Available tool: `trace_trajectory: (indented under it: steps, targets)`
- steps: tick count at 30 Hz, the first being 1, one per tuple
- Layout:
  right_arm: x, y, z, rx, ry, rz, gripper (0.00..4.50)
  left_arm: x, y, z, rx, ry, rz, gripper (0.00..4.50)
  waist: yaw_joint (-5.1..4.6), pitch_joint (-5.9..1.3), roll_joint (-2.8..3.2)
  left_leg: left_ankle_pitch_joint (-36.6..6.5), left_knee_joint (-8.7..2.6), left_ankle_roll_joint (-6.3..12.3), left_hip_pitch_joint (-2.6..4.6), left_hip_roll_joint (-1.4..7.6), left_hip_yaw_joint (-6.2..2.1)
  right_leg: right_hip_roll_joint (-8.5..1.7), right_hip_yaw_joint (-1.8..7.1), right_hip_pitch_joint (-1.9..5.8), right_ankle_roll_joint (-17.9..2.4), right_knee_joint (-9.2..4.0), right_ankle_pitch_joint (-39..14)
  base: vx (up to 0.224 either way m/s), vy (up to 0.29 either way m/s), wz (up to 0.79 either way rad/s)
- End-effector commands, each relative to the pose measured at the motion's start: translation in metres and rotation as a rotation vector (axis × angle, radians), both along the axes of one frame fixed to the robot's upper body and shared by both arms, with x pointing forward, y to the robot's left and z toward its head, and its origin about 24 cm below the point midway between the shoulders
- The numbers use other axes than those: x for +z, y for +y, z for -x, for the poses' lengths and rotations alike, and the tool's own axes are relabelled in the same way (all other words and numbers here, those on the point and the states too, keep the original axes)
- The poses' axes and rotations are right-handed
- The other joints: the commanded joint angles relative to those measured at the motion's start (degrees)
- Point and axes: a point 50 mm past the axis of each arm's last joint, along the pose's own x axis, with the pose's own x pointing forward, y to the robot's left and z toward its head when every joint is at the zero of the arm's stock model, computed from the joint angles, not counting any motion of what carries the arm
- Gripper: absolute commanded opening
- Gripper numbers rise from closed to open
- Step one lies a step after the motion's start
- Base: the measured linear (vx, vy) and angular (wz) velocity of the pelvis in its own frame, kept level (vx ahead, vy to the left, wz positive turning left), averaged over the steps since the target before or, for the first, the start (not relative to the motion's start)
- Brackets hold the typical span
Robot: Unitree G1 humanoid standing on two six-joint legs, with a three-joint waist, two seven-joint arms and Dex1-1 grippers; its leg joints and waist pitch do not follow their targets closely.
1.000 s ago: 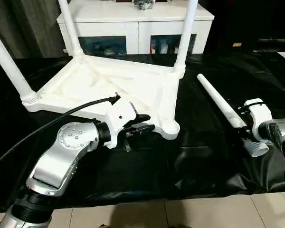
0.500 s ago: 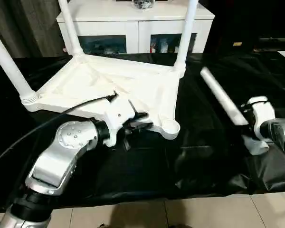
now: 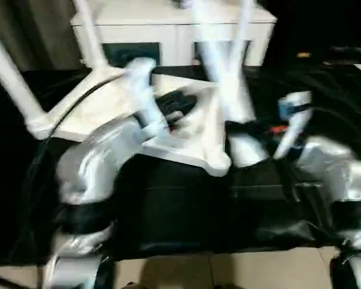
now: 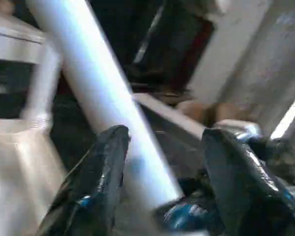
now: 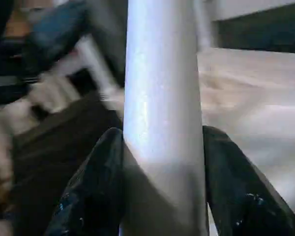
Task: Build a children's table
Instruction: Insert table leg to table base
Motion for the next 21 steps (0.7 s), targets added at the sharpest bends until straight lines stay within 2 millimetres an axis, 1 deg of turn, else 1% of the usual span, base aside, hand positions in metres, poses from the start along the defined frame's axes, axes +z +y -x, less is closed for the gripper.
trace_trajectory:
  steps: [1, 2, 3, 4, 6, 7, 8, 10, 12, 13, 14, 15, 16, 17, 19, 20, 21]
  targets:
    - [0.005, 0.006, 0.005, 0.052, -0.015, -0.022, 1.84, 0.0, -0.001, -0.003, -0.016, 0.05, 0.027, 3.09, 0.1, -3.97, -1.08, -12.12, -3.82, 4.2, 0.78, -0.27, 0.9, -0.45, 0.31, 3.23, -12.06, -4.14, -17.55, 0.0, 0.0, 0.0]
    - [0.006, 0.01, 0.009, 0.075, -0.016, -0.027, 1.84, 0.002, -0.003, -0.004, -0.014, 0.061, 0.038, 3.09, 0.19, -3.94, -1.28, -12.17, -3.81, 4.03, 0.79, -0.31, 0.92, -0.45, 0.32, 3.2, -11.56, -4.29, -18.15, 0.0, 0.0, 0.0]
    - [0.007, 0.013, 0.013, 0.094, -0.014, -0.034, 1.84, 0.003, -0.005, -0.006, -0.012, 0.07, 0.044, 3.12, 0.42, -4.04, -1.24, -11.6, -3.86, 3.53, 0.86, -0.3, 0.84, -0.52, 0.37, 3.24, -11.08, -4.23, -18.17, 0.0, 0.0, 0.0]
    - [0.007, 0.013, 0.013, 0.094, -0.014, -0.034, 1.84, 0.003, -0.005, -0.006, -0.012, 0.07, 0.044, 3.19, 0.54, -3.97, -1.17, -11.52, -3.93, 3.25, 0.83, -0.33, 0.83, -0.48, 0.35, 3.21, -10.61, -4.32, -18.36, 0.0, 0.0, 0.0]
    - [0.011, 0.019, 0.022, 0.15, -0.008, -0.069, 1.84, 0.001, -0.006, -0.01, 0.01, 0.1, 0.015, 3.47, 0.59, -4.01, -1.59, -10.55, -4.01, 3.27, 0.63, -0.34, 0.75, -0.51, 0.38, 3.42, -10.09, -4.23, -17.45, 0.0, 0.0, 0.0]
    - [0.013, 0.02, 0.024, 0.167, -0.007, -0.075, 1.84, 0.0, -0.006, -0.01, 0.014, 0.109, 0.014, 3.53, 0.67, -4.05, -1.58, -9.97, -4.06, 3.25, 0.48, -0.33, 0.65, -0.65, 0.35, 3.6, -9.86, -4.1, -17.15, 0.0, 0.0, 0.0]
    - [0.013, 0.02, 0.024, 0.167, -0.007, -0.075, 1.84, 0.0, -0.006, -0.01, 0.014, 0.109, 0.014, 3.57, 0.63, -4.05, -1.5, -9.83, -4.05, 3.22, 0.47, -0.32, 0.63, -0.68, 0.35, 3.59, -9.86, -4.05, -17.05, 0.0, 0.0, 0.0]
    - [0.013, 0.022, 0.027, 0.191, -0.003, -0.074, 1.84, 0.001, -0.006, -0.009, 0.003, 0.117, 0.037, 3.73, 0.52, -4.05, -1.79, -9.29, -3.98, 3.28, 0.31, -0.36, 0.69, -0.73, 0.36, 3.67, -9.72, -4.1, -16.83, 0.0, 0.0, 0.0]
    - [0.013, 0.022, 0.029, 0.197, 0.0, -0.074, 1.84, 0.003, -0.007, -0.007, -0.014, 0.111, 0.049, 3.93, 0.45, -4.15, -1.71, -8.43, -3.86, 3.55, 0.22, -0.43, 0.7, -0.76, 0.38, 3.76, -9.65, -4.01, -15.91, 0.0, 0.0, 0.0]
    - [0.013, 0.022, 0.029, 0.197, 0.002, -0.074, 1.84, 0.003, -0.007, -0.006, -0.022, 0.108, 0.054, 3.98, 0.31, -4.14, -1.72, -8.23, -3.87, 3.88, 0.01, -0.47, 0.64, -0.72, 0.3, 3.93, -9.5, -3.91, -15.42, 0.0, 0.0, 0.0]
    - [0.012, 0.023, 0.029, 0.195, 0.003, -0.063, 1.84, 0.004, -0.007, -0.005, -0.026, 0.107, 0.058, 4.01, 0.29, -4.08, -1.7, -8.14, -3.9, 3.95, -0.01, -0.46, 0.6, -0.72, 0.29, 3.9, -9.32, -3.94, -15.59, 0.0, 0.0, 0.0]
    - [0.012, 0.023, 0.029, 0.195, 0.003, -0.063, 1.84, 0.004, -0.007, -0.005, -0.026, 0.107, 0.058, 4.13, 0.27, -4.13, -1.65, -8.09, -3.85, 3.97, 0.12, -0.39, 0.62, -0.74, 0.35, 3.79, -9.35, -3.92, -15.48, 0.0, 0.0, 0.0]
    - [0.009, 0.025, 0.029, 0.184, -0.001, -0.024, 1.84, 0.005, -0.008, -0.004, -0.034, 0.097, 0.06, 4.13, 0.44, -4.14, -1.54, -8.0, -3.79, 3.74, 0.48, -0.23, 0.74, -0.74, 0.46, 3.43, -10.04, -3.99, -15.2, 0.0, 0.0, 0.0]
    - [0.009, 0.026, 0.029, 0.18, -0.005, -0.011, 1.84, 0.006, -0.008, -0.003, -0.039, 0.094, 0.066, 4.27, 0.46, -4.05, -1.64, -8.02, -3.86, 3.56, 0.35, -0.26, 0.76, -0.69, 0.45, 3.49, -10.16, -3.98, -15.28, 0.0, 0.0, 0.0]
    - [0.008, 0.028, 0.028, 0.159, -0.02, 0.023, 1.84, 0.006, -0.008, -0.002, -0.047, 0.095, 0.067, 4.41, 0.64, -4.04, -1.55, -8.5, -3.88, 3.16, 0.54, -0.25, 0.81, -0.69, 0.49, 3.38, -10.21, -4.06, -15.56, 0.0, 0.0, 0.0]
    - [0.007, 0.029, 0.027, 0.143, -0.031, 0.044, 1.84, 0.005, -0.008, -0.002, -0.048, 0.099, 0.061, 4.44, 0.7, -4.01, -1.37, -8.77, -3.95, 2.84, 0.53, -0.21, 0.75, -0.73, 0.48, 3.38, -9.96, -4.06, -15.79, 0.0, 0.0, 0.0]
    - [0.007, 0.03, 0.026, 0.133, -0.042, 0.06, 1.84, 0.003, -0.008, -0.002, -0.043, 0.104, 0.053, 4.48, 0.67, -3.98, -1.44, -8.87, -4.01, 2.48, 0.44, -0.26, 0.7, -0.72, 0.47, 3.44, -9.59, -4.03, -16.08, 0.0, 0.0, 0.0]
